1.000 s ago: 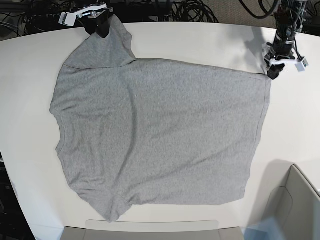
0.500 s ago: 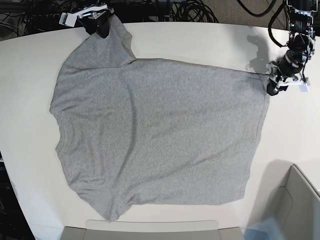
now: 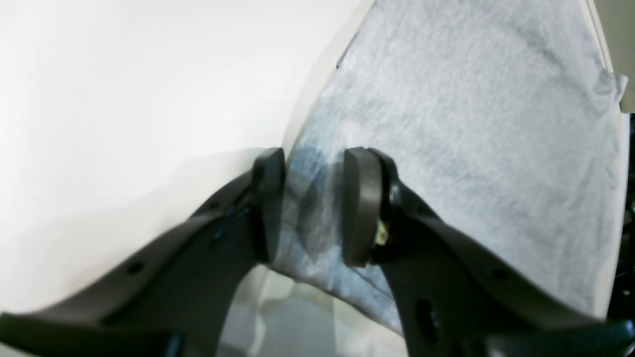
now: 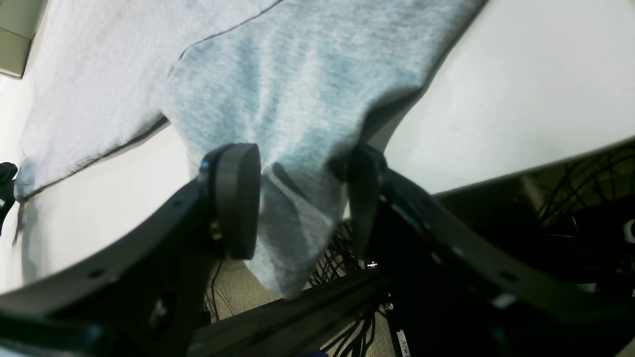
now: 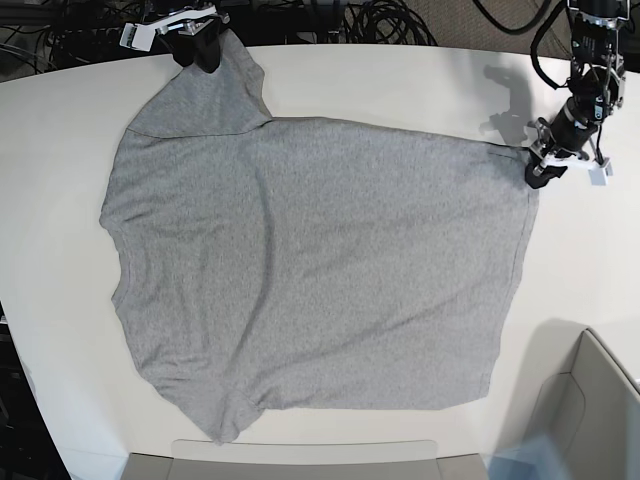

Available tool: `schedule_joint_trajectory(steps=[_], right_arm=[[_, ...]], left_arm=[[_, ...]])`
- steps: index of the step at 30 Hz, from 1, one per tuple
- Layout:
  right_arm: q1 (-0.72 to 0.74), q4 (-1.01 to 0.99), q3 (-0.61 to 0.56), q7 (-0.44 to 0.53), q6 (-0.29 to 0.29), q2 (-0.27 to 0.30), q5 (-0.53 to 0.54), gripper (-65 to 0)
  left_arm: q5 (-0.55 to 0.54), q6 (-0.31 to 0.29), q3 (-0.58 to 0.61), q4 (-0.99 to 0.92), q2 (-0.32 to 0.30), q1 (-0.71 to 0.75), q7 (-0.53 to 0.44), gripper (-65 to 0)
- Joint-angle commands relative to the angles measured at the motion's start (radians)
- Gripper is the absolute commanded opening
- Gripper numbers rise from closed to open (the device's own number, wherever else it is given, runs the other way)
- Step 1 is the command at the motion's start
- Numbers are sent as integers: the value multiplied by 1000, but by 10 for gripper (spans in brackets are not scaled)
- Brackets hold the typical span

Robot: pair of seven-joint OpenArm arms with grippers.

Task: Fold the T-shirt properly
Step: 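Reach the left gripper to the other shoulder corner and grasp it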

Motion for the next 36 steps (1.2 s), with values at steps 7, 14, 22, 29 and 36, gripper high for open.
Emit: schedule_joint_trajectory(steps=[7,14,22,29,36], right_arm=[[-18,14,0,-1,2,4,3,-362],[-18,14,0,-1,2,7,3,-362],[-18,14,0,-1,2,7,3,-362],[-18,14,0,-1,2,7,3,-362],[-18,14,0,-1,2,7,1,-362]], left_arm=[[153,115,-96,-12,2,112,92,-431],[216,115,-49,-12,19,121,115,-431],[223,115,-21,-12,46,72,276,-431],[335,116,-19,32,86,38,402,-431],[481,116,-21,121,181,38,505,-431]])
